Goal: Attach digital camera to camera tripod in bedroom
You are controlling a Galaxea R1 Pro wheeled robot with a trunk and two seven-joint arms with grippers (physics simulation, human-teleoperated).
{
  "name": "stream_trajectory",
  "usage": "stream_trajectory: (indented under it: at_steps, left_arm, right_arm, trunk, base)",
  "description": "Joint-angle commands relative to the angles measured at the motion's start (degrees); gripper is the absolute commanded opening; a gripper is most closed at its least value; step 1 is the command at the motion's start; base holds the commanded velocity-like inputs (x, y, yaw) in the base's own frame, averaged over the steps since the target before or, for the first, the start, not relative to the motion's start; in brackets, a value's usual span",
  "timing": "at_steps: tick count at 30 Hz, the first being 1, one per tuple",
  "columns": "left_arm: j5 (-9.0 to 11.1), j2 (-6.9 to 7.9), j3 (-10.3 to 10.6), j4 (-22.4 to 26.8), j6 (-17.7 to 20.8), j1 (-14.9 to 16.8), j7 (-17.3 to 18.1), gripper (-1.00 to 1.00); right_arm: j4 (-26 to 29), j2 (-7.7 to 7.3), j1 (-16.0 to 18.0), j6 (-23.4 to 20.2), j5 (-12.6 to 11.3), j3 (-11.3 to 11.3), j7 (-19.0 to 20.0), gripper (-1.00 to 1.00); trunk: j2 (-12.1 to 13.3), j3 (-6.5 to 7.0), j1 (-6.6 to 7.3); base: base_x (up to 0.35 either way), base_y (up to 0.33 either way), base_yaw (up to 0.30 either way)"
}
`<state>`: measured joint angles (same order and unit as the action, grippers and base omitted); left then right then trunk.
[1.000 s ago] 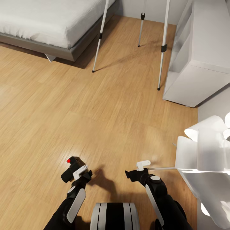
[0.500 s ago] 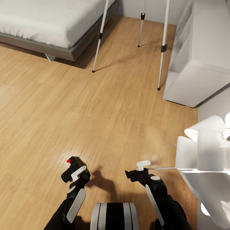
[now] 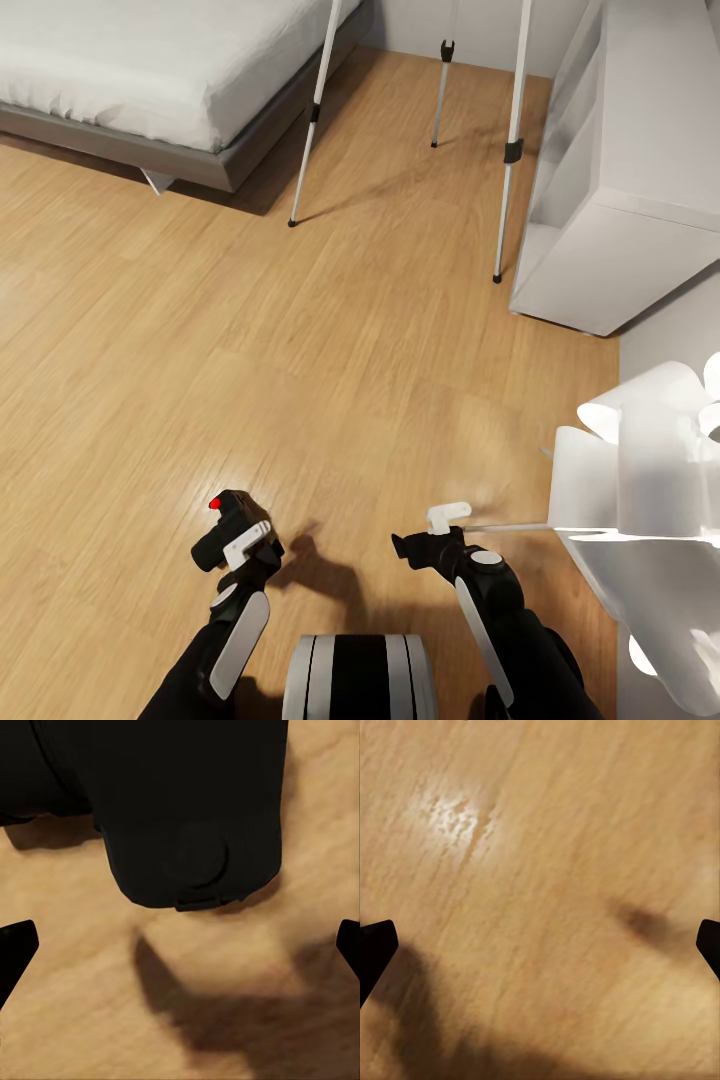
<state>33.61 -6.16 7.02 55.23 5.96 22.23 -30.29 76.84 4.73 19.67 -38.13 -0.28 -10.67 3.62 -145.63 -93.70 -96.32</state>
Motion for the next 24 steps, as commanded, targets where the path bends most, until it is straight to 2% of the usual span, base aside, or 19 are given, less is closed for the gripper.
stream_trajectory:
  at_steps: [1,8,15,24]
  left_arm:
    - [0.2,0.04,0.1,0.0,0.2,0.0,-0.3,1.0]
    - [0.2,0.09,0.1,-0.2,0.0,0.0,-0.4,1.0]
    - [0.4,0.1,0.1,-1.2,-4.1,0.0,-0.4,1.0]
    - [0.2,0.1,0.1,-2.6,-5.7,0.0,-0.4,1.0]
  right_arm:
    - [0.1,0.01,0.0,-0.3,0.0,0.0,0.2,1.0]
    - [0.1,0.0,0.0,-0.3,0.0,0.0,0.2,1.0]
    - [0.1,-0.07,0.0,-0.3,-0.1,0.0,0.2,1.0]
    - [0.1,-0.02,0.0,-0.3,-0.1,0.0,0.2,1.0]
  trunk:
    - [0.0,-0.03,0.01]
    - [0.0,-0.03,0.01]
    - [0.0,-0.03,0.01]
    - [0.0,-0.03,0.01]
  base:
    - [0.041,0.0,0.0]
    - [0.135,0.0,0.0]
    - [0.046,0.0,0.0]
    - [0.007,0.0,0.0]
